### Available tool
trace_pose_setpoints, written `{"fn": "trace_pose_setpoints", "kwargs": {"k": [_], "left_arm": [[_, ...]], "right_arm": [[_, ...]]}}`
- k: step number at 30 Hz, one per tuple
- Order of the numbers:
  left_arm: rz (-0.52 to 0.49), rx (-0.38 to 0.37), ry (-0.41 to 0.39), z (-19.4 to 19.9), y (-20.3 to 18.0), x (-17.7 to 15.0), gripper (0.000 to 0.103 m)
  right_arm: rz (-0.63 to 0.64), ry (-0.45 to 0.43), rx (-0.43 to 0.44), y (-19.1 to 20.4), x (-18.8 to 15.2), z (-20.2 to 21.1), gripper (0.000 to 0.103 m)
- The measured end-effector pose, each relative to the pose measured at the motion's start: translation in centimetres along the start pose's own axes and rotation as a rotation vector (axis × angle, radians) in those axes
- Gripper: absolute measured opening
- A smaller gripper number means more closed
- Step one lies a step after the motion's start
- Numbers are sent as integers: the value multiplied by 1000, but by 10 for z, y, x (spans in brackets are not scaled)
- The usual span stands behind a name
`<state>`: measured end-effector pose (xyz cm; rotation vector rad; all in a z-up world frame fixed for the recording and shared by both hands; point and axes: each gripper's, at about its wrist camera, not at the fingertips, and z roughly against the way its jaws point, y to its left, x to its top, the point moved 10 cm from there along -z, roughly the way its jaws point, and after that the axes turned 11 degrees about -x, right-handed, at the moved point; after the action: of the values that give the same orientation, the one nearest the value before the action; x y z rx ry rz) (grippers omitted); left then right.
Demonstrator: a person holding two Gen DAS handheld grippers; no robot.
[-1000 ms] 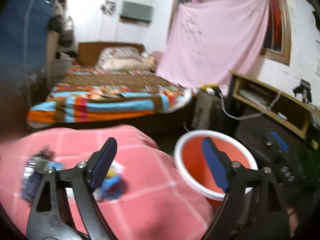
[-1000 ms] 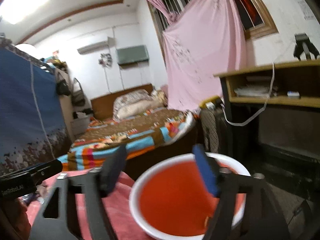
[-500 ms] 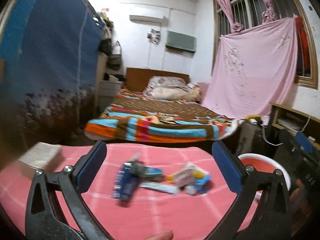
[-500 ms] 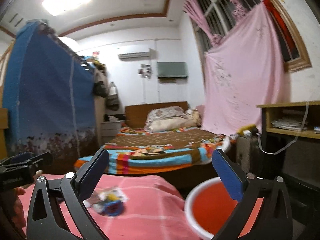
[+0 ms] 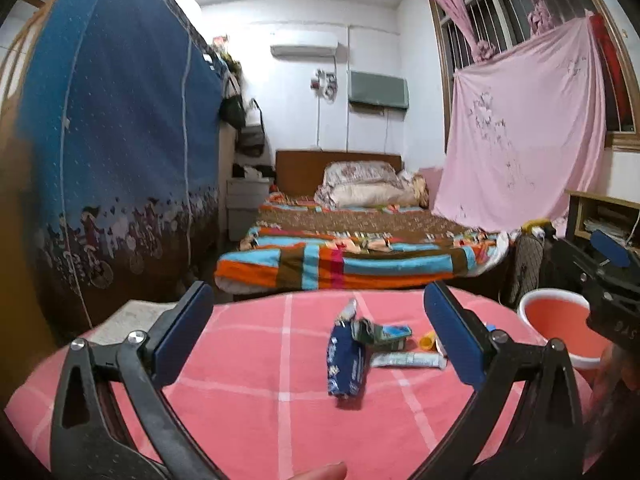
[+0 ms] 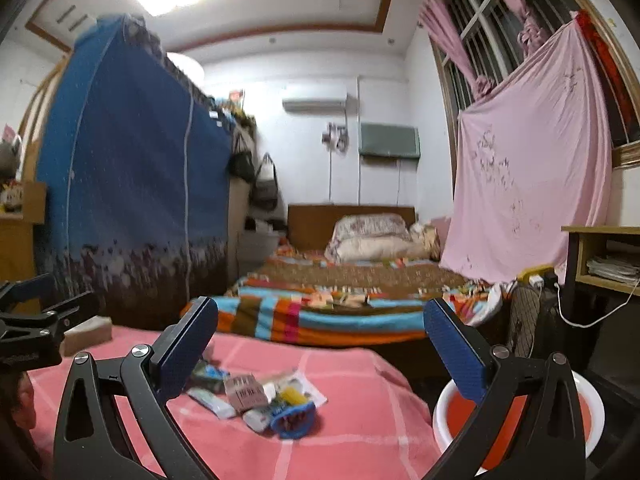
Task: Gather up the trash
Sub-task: 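Grasp the blue wrapper with left tool while right tool grasps the blue packet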
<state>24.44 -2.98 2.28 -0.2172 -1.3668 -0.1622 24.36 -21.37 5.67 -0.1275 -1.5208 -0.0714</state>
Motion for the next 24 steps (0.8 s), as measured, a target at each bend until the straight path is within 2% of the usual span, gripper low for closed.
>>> {"fn": "trace_pose_setpoints", "kwargs": {"k": [5, 11, 15, 17, 18, 19, 24], "left_arm": [[14, 6, 106, -19, 2, -15, 88], [98, -31, 274, -46, 9, -42, 88], [157, -47, 375, -57, 14, -61, 85], [180, -64, 412, -62, 14, -68, 78], [195, -73, 436, -64, 14, -73, 70], [204, -81, 454, -67, 14, -76, 62], [249, -142, 555, -77, 7, -94, 39]], "right_arm": [[2, 122, 8, 2, -20, -19, 103], [22, 317, 18, 10, -53, -41, 103], [7, 426, 64, 13, -71, -49, 101], [-2, 487, 91, 16, -82, -53, 95], [-9, 518, 106, 17, -86, -55, 92], [-19, 548, 126, 18, -91, -57, 86], [-41, 680, 185, 24, -113, -66, 71]]}}
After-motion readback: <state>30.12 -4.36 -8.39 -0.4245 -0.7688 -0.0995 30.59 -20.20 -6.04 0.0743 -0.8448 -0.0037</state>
